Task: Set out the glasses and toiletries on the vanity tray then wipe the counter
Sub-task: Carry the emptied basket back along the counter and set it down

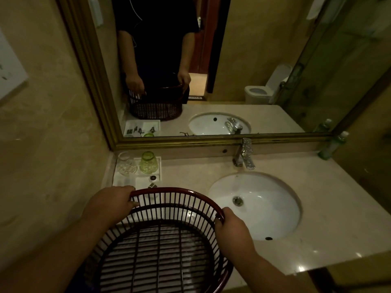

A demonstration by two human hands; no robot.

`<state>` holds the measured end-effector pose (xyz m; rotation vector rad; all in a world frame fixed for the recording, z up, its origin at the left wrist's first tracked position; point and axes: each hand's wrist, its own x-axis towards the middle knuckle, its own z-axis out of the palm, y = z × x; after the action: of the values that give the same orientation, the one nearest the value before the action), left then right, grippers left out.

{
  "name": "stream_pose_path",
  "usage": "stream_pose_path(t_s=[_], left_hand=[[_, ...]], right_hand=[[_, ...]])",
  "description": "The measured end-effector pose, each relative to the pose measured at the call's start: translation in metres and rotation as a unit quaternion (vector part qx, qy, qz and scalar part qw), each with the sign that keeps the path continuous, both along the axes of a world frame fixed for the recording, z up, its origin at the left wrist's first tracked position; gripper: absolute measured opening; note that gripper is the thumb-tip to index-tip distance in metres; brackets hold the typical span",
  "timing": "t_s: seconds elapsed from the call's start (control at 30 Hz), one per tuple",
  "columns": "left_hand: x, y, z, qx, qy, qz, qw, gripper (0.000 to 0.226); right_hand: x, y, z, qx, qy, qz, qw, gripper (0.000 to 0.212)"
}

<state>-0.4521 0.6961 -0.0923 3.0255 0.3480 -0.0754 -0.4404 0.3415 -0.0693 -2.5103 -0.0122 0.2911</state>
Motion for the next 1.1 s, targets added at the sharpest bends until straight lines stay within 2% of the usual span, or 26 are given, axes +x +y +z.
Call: stream_pose_path(t_s=[0.3, 0.53, 0.63, 0.87, 1.0, 1.1], left_hand=[[0.000, -0.004, 0.008, -0.005, 0.010, 0.017, 1.000, 0.028], [-0.004, -0.007, 0.015, -0.009, 0.014, 0.004, 1.000, 0.028], [-0.009, -0.010, 0.023, -0.029, 0.044, 0.010, 0.999, 0.029], [-0.084, -0.015, 0.040, -0.107, 0.108, 0.163, 0.975, 0.039], [-0.143, -0.033, 0.042, -0.176, 0.030, 0.259, 0.949, 0.044], [-0.163, -0.050, 0.040, -0.276, -0.062, 0.310, 0.908, 0.021]], right_hand=[[0.001, 0.000, -0.005, -0.004, -0.022, 0.003, 1.000, 0.017], [0.006, -0.003, -0.013, -0.016, -0.037, 0.012, 0.999, 0.016], [0.008, -0.007, -0.016, -0.024, -0.037, 0.018, 0.999, 0.015], [0.023, -0.016, -0.017, -0.019, -0.027, 0.059, 0.998, 0.017], [0.026, -0.022, -0.015, 0.000, -0.019, 0.064, 0.998, 0.017], [0.028, -0.029, -0.014, 0.012, -0.002, 0.063, 0.998, 0.015]])
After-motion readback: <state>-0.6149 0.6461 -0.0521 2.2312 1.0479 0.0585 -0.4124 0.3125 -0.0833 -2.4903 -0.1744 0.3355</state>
